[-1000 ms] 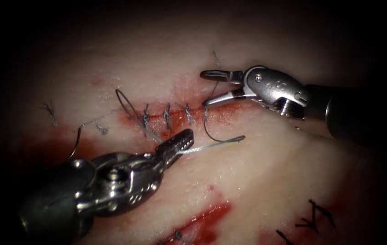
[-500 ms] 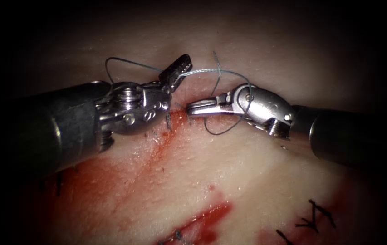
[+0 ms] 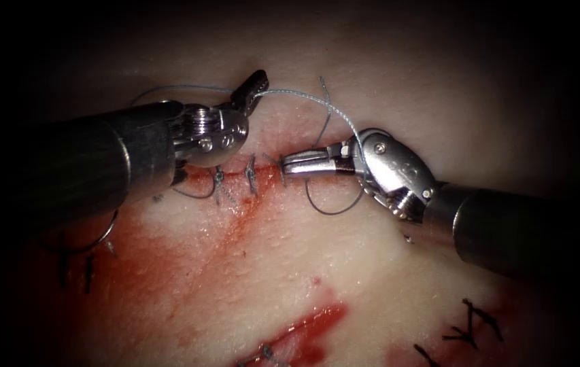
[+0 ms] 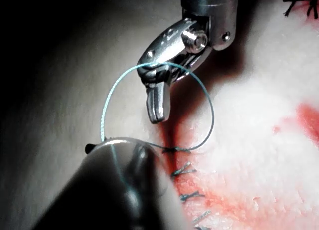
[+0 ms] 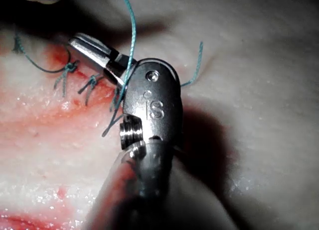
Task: Wound Closure
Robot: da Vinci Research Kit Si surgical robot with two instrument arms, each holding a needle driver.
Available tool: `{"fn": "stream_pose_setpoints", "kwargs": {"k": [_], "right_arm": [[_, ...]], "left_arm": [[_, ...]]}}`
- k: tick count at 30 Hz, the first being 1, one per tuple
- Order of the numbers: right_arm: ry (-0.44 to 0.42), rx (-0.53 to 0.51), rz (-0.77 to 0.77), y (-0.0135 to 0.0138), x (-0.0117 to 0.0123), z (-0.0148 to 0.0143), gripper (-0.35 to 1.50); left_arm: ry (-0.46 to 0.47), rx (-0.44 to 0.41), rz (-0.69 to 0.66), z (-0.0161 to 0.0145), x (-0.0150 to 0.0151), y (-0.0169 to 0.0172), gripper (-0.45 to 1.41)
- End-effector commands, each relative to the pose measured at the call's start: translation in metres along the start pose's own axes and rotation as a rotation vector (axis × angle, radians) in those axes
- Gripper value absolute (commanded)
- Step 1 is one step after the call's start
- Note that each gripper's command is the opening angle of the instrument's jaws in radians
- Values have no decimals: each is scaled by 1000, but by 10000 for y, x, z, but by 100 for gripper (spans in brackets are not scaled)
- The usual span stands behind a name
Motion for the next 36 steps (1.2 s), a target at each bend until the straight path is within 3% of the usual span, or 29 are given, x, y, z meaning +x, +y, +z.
{"fn": "stream_pose_setpoints", "kwargs": {"k": [1, 5, 9, 11, 13, 20, 28, 30, 36], "right_arm": [[33, -2, 17, 6, 3, 12, -35], [76, -41, 52, 6, 14, 15, -35], [54, -159, 113, 6, 16, 22, -35], [37, -245, 117, 10, 15, 26, -5], [18, -294, 108, 14, 14, 28, 9], [-86, -508, 130, 24, 5, 27, 17], [-125, -785, 207, 26, -9, 18, 26], [-163, -857, 196, 28, -11, 17, 54], [-297, -1067, 208, 41, -21, 15, 68]], "left_arm": [[1, -1, 0, 13, 3, 2, -45], [-7, -11, -10, 26, 0, 22, -45], [-12, -25, -5, 36, 1, 45, -45], [-6, -35, -13, 39, 2, 58, -45], [-3, -41, -13, 40, 4, 68, -45], [21, -55, -14, 39, 13, 95, -45], [14, -48, -30, 38, 17, 101, -45], [10, -45, -30, 39, 20, 104, -45], [4, -45, -32, 45, 27, 105, -45]]}}
